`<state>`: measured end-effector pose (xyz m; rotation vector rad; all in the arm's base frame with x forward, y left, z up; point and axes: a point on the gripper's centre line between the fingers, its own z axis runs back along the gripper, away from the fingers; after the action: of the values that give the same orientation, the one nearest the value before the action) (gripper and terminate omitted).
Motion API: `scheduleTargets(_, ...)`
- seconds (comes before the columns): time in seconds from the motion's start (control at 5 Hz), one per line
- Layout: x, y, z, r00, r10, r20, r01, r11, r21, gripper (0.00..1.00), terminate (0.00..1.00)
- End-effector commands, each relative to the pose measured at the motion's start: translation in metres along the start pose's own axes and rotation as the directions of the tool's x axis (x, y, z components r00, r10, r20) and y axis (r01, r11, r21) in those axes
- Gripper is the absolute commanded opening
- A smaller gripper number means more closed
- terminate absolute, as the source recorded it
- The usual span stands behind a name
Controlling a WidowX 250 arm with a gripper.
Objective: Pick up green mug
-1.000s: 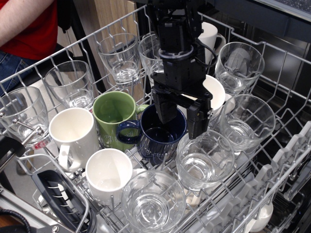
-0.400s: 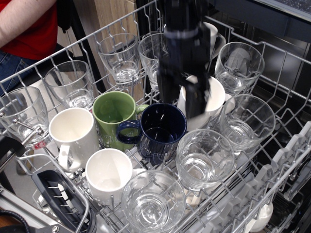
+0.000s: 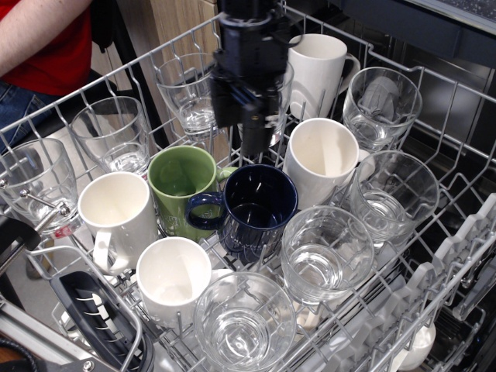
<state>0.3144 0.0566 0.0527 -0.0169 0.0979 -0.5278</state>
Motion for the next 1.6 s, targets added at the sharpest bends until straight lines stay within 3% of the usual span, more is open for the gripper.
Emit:
scheduleTargets(0.0, -0.001, 0.076, -0.009, 0.993, -0.117, 0.017, 0.115, 0.987, 0.113, 1.00, 0.00)
scheduleTargets(0.4, 0.004, 0.123, -0.053, 0.986, -0.165, 0.030, 0.158, 0.975, 0.158, 1.00, 0.00)
scheduleTargets(0.6, 0.003, 0.133, -0.070, 0.981, -0.194, -0.007, 0.192, 0.970, 0.148, 1.00, 0.00)
scheduleTargets(0.8, 0.001, 0.136, -0.090, 0.981, -0.193, 0.013, 0.189, 0.971, 0.146, 1.00, 0.00)
scheduleTargets(1.0, 0.002, 0.136, -0.110, 0.984, -0.174, 0.030, 0.170, 0.980, 0.105, 1.00, 0.00)
scheduleTargets(1.2, 0.003, 0.138, -0.114, 0.985, -0.165, 0.043, 0.160, 0.983, 0.093, 0.00, 0.00)
scheduleTargets(1.4, 0.007, 0.143, -0.109, 0.986, -0.123, 0.110, 0.114, 0.990, 0.083, 0.00, 0.00)
